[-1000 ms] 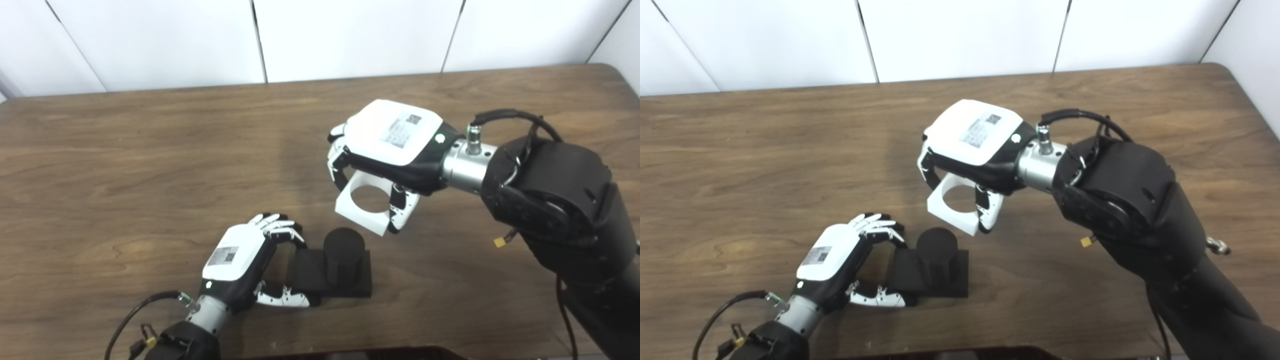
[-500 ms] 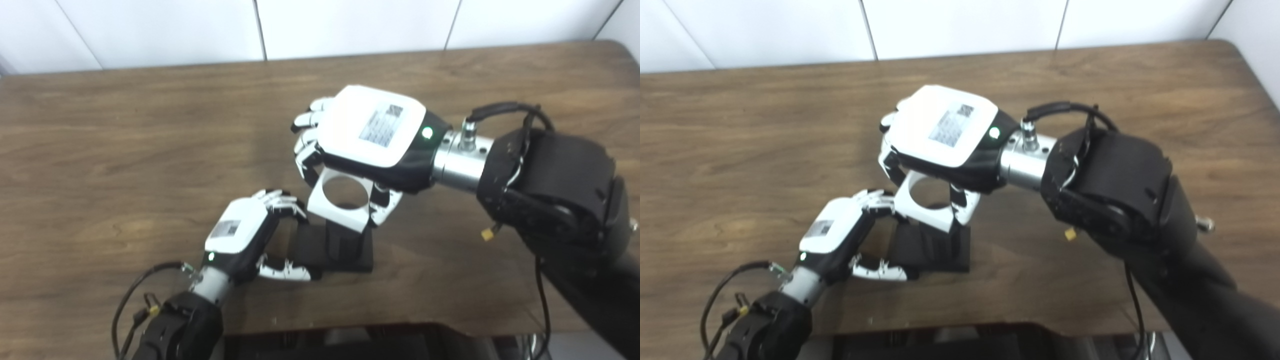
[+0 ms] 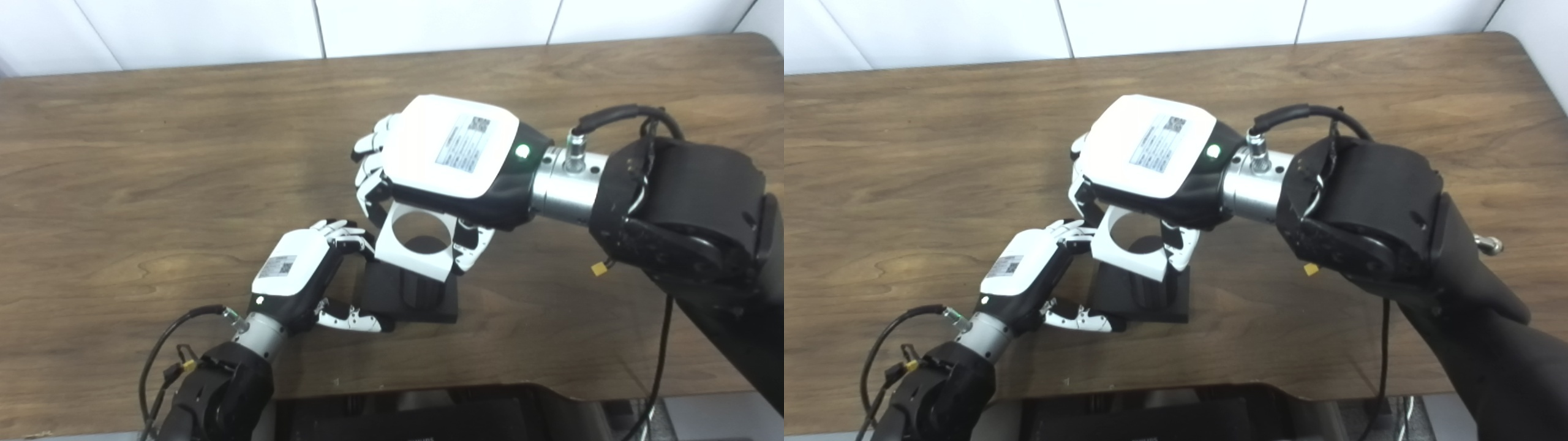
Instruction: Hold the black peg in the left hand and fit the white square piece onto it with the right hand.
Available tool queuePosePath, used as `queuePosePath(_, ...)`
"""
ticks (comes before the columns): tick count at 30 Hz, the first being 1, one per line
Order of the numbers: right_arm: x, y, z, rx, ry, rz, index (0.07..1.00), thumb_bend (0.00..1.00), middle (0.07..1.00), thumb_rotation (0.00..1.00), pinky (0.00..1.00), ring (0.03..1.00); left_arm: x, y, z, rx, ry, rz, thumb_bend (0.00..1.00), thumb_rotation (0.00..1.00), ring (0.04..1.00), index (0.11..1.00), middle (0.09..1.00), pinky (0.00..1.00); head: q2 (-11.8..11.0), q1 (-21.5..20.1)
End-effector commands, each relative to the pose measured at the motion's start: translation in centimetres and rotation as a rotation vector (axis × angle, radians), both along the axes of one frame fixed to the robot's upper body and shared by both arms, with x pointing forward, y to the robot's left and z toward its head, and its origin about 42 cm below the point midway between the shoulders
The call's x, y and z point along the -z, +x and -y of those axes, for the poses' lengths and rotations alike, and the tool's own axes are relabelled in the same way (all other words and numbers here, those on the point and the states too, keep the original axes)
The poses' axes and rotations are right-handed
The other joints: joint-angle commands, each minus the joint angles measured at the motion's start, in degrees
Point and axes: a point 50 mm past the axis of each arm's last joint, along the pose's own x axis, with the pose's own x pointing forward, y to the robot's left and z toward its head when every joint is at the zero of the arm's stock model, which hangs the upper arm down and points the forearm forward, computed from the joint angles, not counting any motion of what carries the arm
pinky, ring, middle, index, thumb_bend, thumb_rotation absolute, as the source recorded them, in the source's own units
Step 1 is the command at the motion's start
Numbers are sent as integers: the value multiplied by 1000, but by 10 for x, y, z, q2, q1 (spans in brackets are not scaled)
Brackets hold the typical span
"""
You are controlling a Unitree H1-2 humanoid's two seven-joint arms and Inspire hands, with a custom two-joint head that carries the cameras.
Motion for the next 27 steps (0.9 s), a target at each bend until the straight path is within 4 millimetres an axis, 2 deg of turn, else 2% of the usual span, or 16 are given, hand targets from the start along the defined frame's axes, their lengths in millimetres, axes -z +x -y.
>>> queuePosePath(1,-6,1,4,35,-36,-32,484,523,739,131,833,856,-5,2,2,9,3,10,521,48,887,485,803,931,1,0)
queuePosePath(13,10,10,7,67,-51,-42,484,523,735,131,841,855,-6,1,2,12,2,13,522,49,886,485,802,930,3,0)
queuePosePath(27,31,10,7,81,-53,-62,485,523,756,130,836,856,-8,1,3,4,1,15,522,49,886,485,802,930,1,1)
